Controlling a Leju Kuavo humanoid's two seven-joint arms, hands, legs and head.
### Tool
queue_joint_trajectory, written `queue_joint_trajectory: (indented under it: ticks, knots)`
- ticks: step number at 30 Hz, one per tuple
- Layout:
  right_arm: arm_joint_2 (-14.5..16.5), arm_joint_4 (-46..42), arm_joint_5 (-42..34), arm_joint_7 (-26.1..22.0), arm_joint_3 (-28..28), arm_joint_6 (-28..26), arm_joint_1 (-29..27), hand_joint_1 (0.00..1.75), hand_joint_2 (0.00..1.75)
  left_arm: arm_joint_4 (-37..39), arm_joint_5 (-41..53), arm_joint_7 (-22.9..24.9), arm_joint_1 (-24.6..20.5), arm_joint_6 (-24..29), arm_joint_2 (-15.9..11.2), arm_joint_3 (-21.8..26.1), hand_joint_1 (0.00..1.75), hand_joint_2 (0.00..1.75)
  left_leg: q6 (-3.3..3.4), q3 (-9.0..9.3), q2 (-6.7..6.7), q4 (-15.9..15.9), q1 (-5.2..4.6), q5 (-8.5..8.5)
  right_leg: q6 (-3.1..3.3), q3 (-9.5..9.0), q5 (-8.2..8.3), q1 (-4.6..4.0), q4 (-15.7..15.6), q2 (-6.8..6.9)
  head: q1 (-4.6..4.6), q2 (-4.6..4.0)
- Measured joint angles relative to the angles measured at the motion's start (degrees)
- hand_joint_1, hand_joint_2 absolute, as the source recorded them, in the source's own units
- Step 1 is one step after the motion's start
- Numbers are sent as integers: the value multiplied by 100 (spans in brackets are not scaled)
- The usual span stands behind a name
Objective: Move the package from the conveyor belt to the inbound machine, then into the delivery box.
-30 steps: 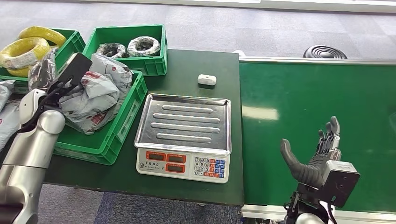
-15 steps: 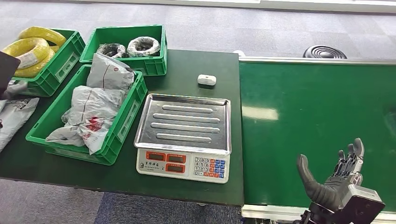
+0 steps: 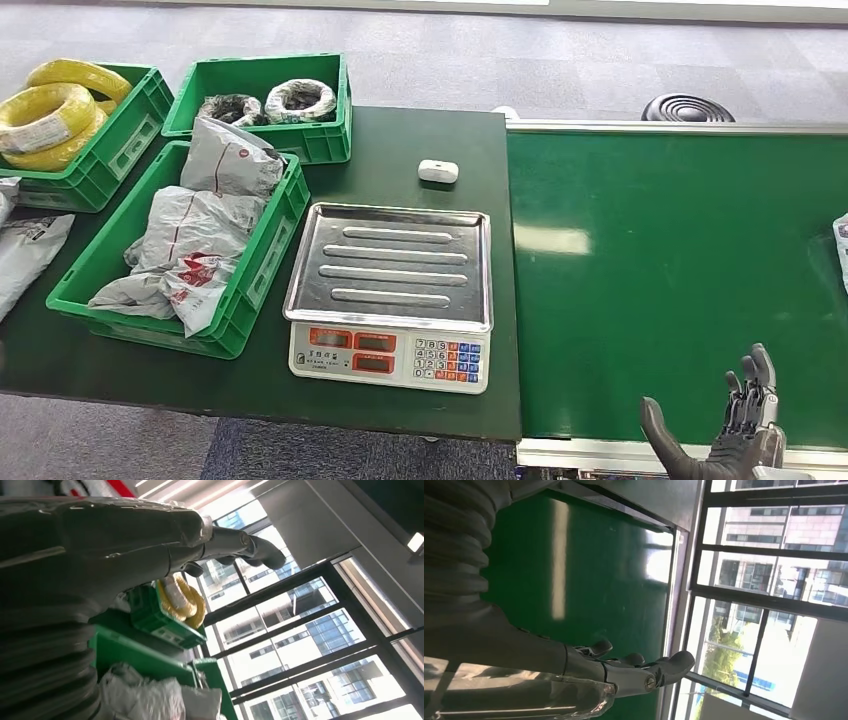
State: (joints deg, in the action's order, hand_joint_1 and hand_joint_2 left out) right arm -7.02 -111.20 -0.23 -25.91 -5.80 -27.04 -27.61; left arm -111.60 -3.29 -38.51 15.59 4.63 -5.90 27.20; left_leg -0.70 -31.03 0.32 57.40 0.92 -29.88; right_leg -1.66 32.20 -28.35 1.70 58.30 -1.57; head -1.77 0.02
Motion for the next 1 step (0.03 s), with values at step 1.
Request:
queue_joint_trajectory:
  ticks: [1]
  knots:
    - [-32, 0, -14, -6, -1, 22, -32, 0, 175, -152, -40, -62, 171, -49, 167, 2, 0, 175, 2, 3, -2, 0, -1, -3, -4, -3, -3, 1, -2, 1, 1, 0]
